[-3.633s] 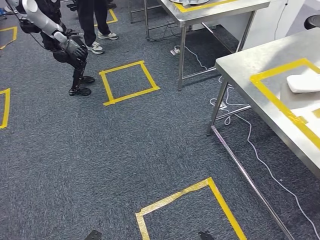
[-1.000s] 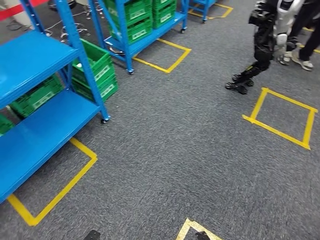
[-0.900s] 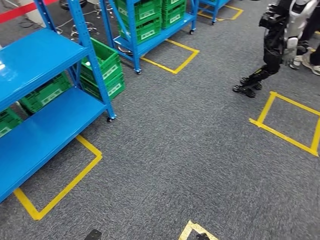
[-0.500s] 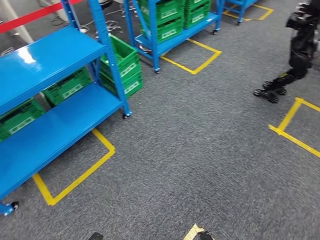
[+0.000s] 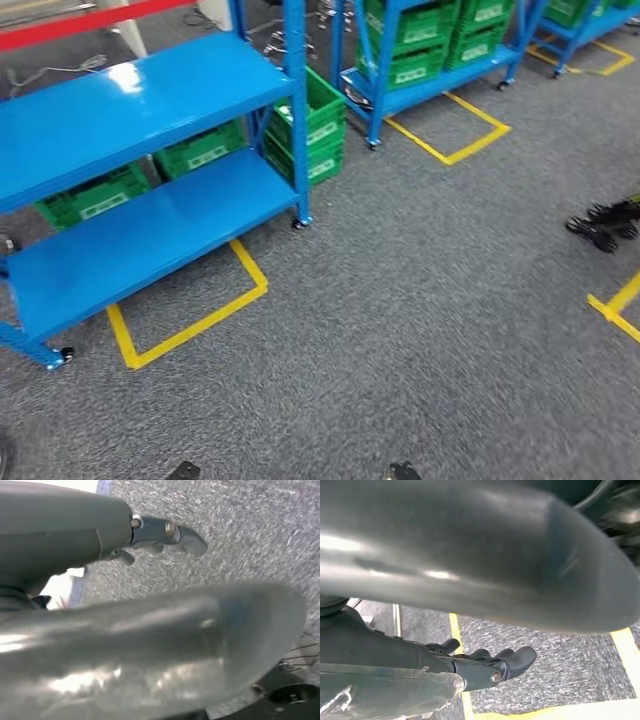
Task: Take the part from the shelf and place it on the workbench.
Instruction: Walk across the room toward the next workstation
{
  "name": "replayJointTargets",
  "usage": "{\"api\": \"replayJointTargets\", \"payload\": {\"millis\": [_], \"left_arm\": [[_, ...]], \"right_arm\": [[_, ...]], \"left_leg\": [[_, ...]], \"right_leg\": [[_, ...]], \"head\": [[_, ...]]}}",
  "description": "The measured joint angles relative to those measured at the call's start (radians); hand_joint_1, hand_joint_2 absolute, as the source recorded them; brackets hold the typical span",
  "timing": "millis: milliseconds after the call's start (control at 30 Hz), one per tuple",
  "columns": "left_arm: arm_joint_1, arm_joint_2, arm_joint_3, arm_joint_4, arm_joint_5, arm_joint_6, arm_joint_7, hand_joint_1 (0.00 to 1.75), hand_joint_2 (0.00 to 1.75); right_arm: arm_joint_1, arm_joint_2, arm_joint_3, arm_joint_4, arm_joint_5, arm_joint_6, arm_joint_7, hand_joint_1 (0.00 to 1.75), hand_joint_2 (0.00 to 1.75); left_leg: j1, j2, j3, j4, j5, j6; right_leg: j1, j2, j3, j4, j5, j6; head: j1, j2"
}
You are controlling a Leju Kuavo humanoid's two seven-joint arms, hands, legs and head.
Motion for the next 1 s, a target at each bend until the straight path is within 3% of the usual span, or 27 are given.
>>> {"api": "replayJointTargets", "payload": {"millis": [33,67,100,167,233,300,333,367,433,500,533,567,600,667,700,767,800,867,933,1000], "left_arm": [[-0.001,0.000,0.000,0.000,0.000,0.000,0.000,0.00,0.00],[-0.001,-0.001,0.000,0.000,-0.001,0.000,0.000,0.00,0.00],[0.000,-0.001,0.000,0.000,-0.001,0.000,0.000,0.00,0.00],[0.001,-0.001,0.000,0.000,-0.001,0.000,0.000,0.00,0.00],[-0.001,-0.001,0.000,0.000,-0.001,0.000,0.000,0.00,0.00],[-0.002,0.000,0.000,0.000,-0.002,0.000,0.000,0.00,0.00],[0.000,0.000,0.001,0.000,-0.002,0.000,0.000,0.00,0.00],[0.003,0.001,0.002,0.000,-0.003,0.000,0.000,0.00,0.00],[0.004,0.002,0.006,0.000,-0.004,0.000,0.000,0.00,0.00],[0.000,0.001,0.010,0.000,-0.004,0.000,0.000,0.00,0.00],[-0.002,0.000,0.011,0.000,-0.004,0.000,0.000,0.00,0.00],[-0.002,-0.001,0.012,0.000,-0.004,0.000,0.000,0.00,0.00],[-0.001,-0.001,0.013,0.000,-0.004,0.000,0.000,0.00,0.00],[0.003,-0.001,0.015,0.000,-0.004,0.000,0.000,0.00,0.00],[0.002,-0.001,0.016,0.000,-0.004,0.000,0.000,0.00,0.00],[-0.002,-0.001,0.017,0.000,-0.004,0.000,0.000,0.00,0.00],[-0.003,-0.001,0.017,0.000,-0.004,0.000,0.000,0.00,0.00],[0.001,-0.001,0.017,0.000,-0.004,0.000,0.000,0.00,0.00],[0.006,-0.001,0.018,0.000,-0.004,0.000,0.001,0.00,0.00],[0.004,-0.001,0.018,0.000,-0.004,0.000,0.003,0.00,0.00]], "right_arm": [[0.002,0.000,0.000,0.000,0.000,0.000,0.000,0.00,0.00],[0.004,0.000,0.000,0.000,0.000,0.000,0.000,0.00,0.00],[0.005,0.000,0.000,0.000,0.001,0.000,0.000,0.00,0.00],[0.005,-0.001,0.000,0.000,0.001,0.000,0.000,0.00,0.00],[0.004,-0.001,0.000,0.000,0.001,0.000,0.000,0.00,0.00],[0.003,0.000,0.000,0.000,0.002,0.000,0.000,0.00,0.00],[0.003,0.000,0.000,0.000,0.002,0.000,0.001,0.00,0.00],[0.002,0.000,0.000,0.000,0.003,0.000,0.001,0.00,0.00],[0.001,0.000,0.000,0.000,0.004,0.000,0.000,0.00,0.00],[0.002,0.000,0.000,0.000,0.005,-0.001,0.000,0.00,0.00],[0.004,0.000,0.000,0.000,0.006,0.000,0.000,0.00,0.00],[0.006,0.000,0.000,0.000,0.006,0.000,0.001,0.00,0.00],[0.006,0.000,0.000,0.000,0.006,0.000,0.001,0.00,0.00],[0.005,0.000,0.000,0.000,0.007,0.000,0.002,0.00,0.00],[0.004,0.000,0.000,0.000,0.007,0.000,0.002,0.00,0.00],[0.005,0.000,0.000,0.000,0.007,0.000,0.002,0.00,0.00],[0.004,0.000,0.000,0.000,0.008,0.000,0.002,0.00,0.00],[0.003,0.000,0.000,0.000,0.007,0.000,0.003,0.00,0.00],[0.001,0.000,0.000,0.000,0.007,0.000,0.003,0.00,0.00],[0.004,0.000,0.000,0.000,0.007,0.000,0.003,0.00,0.00]], "left_leg": [[0.000,-0.013,-0.001,0.000,0.000,0.001],[0.000,-0.026,-0.001,0.000,0.001,0.001],[0.001,-0.040,-0.001,0.000,0.001,0.000],[0.005,-0.068,-0.001,0.002,0.003,-0.006],[0.005,-0.094,-0.005,0.007,0.004,-0.018],[0.006,-0.115,-0.012,0.006,0.009,-0.032],[0.008,-0.124,-0.014,0.003,0.013,-0.039],[0.009,-0.122,-0.016,0.002,0.014,-0.045],[0.006,-0.083,-0.035,0.038,-0.012,-0.052],[0.002,-0.031,-0.091,0.152,-0.076,-0.055],[0.002,-0.020,-0.123,0.221,-0.105,-0.056],[0.002,-0.015,-0.145,0.268,-0.119,-0.055],[0.002,-0.013,-0.150,0.284,-0.116,-0.054],[-0.001,-0.001,-0.104,0.206,-0.062,-0.046],[-0.006,0.024,-0.065,0.137,-0.034,-0.040],[-0.016,0.065,-0.011,0.033,-0.007,-0.029],[-0.019,0.073,-0.002,0.013,-0.007,-0.024],[-0.018,0.051,-0.003,0.006,-0.006,-0.015],[-0.012,0.030,0.000,0.001,-0.002,-0.005],[-0.007,0.007,-0.001,0.000,0.001,0.002]], "right_leg": [[-0.001,0.010,-0.032,0.065,-0.024,0.002],[-0.001,0.013,-0.052,0.102,-0.031,0.003],[-0.002,0.015,-0.055,0.100,-0.018,0.003],[-0.006,0.032,-0.006,-0.010,0.053,0.004],[-0.015,0.075,0.053,-0.134,0.099,0.005],[-0.017,0.094,0.070,-0.171,0.103,-0.004],[-0.015,0.084,0.071,-0.170,0.106,-0.013],[-0.014,0.074,0.071,-0.171,0.109,-0.020],[-0.014,0.051,0.070,-0.175,0.114,-0.035],[-0.010,0.024,0.068,-0.176,0.114,-0.044],[-0.008,0.009,0.067,-0.176,0.113,-0.047],[-0.005,-0.006,0.067,-0.176,0.113,-0.048],[-0.003,-0.020,0.067,-0.176,0.112,-0.049],[-0.001,-0.044,0.069,-0.176,0.110,-0.049],[0.001,-0.055,0.071,-0.176,0.108,-0.046],[0.007,-0.076,0.074,-0.174,0.103,-0.038],[0.010,-0.087,0.076,-0.175,0.101,-0.033],[0.011,-0.105,0.081,-0.178,0.098,-0.024],[0.007,-0.071,0.074,-0.151,0.075,-0.012],[0.003,-0.011,0.027,-0.042,0.015,-0.002]], "head": [[0.002,0.000],[0.002,0.000],[0.002,0.000],[0.002,0.000],[0.004,0.000],[0.005,0.000],[0.004,0.000],[0.005,0.000],[-0.001,0.000],[-0.008,0.000],[-0.010,0.000],[-0.010,0.000],[-0.010,0.000],[-0.010,0.000],[-0.010,0.000],[-0.011,0.000],[-0.011,0.000],[-0.009,0.000],[-0.005,0.000],[0.001,0.000]]}}
